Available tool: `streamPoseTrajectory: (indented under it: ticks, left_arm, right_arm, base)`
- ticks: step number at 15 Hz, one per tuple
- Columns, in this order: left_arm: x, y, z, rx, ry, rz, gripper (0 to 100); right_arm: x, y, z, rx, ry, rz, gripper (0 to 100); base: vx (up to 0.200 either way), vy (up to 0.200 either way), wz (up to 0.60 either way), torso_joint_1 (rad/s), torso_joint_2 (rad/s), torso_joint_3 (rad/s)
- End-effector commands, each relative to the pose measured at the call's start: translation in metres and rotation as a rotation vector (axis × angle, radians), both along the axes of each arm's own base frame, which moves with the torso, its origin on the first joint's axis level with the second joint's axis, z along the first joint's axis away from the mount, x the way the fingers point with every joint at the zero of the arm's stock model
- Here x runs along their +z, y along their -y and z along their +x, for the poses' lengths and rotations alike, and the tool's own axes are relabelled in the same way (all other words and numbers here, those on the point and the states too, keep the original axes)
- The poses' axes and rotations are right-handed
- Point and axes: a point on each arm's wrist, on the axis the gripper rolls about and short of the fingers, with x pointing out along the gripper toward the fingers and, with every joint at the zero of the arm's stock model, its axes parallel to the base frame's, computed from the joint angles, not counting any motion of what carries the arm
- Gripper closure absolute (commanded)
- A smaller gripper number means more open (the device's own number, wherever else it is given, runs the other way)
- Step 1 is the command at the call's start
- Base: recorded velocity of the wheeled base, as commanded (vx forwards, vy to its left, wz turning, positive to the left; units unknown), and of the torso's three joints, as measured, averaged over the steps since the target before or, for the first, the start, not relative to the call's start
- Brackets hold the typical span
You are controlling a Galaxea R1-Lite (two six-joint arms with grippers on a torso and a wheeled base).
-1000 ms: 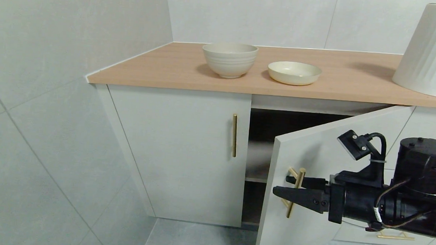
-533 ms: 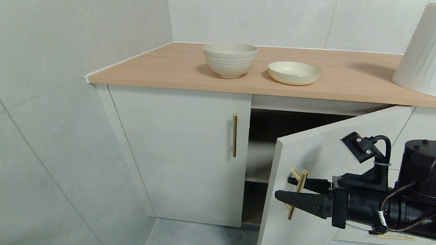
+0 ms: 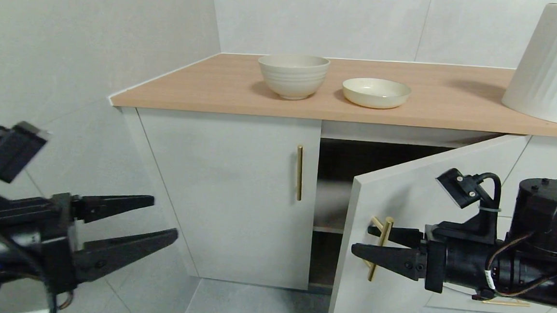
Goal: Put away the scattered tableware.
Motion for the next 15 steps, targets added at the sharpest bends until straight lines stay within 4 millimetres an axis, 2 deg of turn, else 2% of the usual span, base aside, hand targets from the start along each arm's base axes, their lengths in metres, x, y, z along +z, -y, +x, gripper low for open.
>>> streamPoseTrajectory:
  ticks: [1,2,6,10,11,14,15]
  left_arm:
    - [-0.044,0.042,0.055,-0.136,-0.144,0.03,0]
    - [-0.052,0.051,0.058,-0.151,-0.147,0.026,0]
    - [-0.078,0.065,0.062,-0.183,-0.174,-0.008,0]
    - [-0.08,0.069,0.063,-0.185,-0.158,-0.007,0]
    - [-0.08,0.069,0.063,-0.187,-0.156,-0.007,100]
    - [-0.077,0.071,0.065,-0.188,-0.143,-0.014,100]
    - [-0.069,0.076,0.067,-0.191,-0.139,-0.056,100]
  right_arm:
    - [0.0,0.0,0.0,-0.001,0.001,0.0,0]
    - [0.0,0.0,0.0,-0.001,-0.001,-0.001,0]
    - [-0.007,-0.001,0.001,0.001,-0.025,-0.016,0]
    - [-0.012,-0.002,0.002,0.0,-0.039,-0.027,0]
    - [-0.012,-0.002,0.002,0.001,-0.039,-0.026,0]
    - [-0.011,-0.001,0.002,0.0,-0.036,-0.025,0]
    - [-0.011,-0.001,0.001,0.0,-0.035,-0.024,0]
  base:
    - [0.0,0.0,0.0,0.0,0.0,0.0]
    - [0.0,0.0,0.0,0.0,0.0,0.0]
    - [0.0,0.0,0.0,0.0,0.0,0.0]
    - [0.0,0.0,0.0,0.0,0.0,0.0]
    - [0.0,0.0,0.0,0.0,0.0,0.0]
    - [0.0,0.0,0.0,0.0,0.0,0.0]
    - [0.0,0.0,0.0,0.0,0.0,0.0]
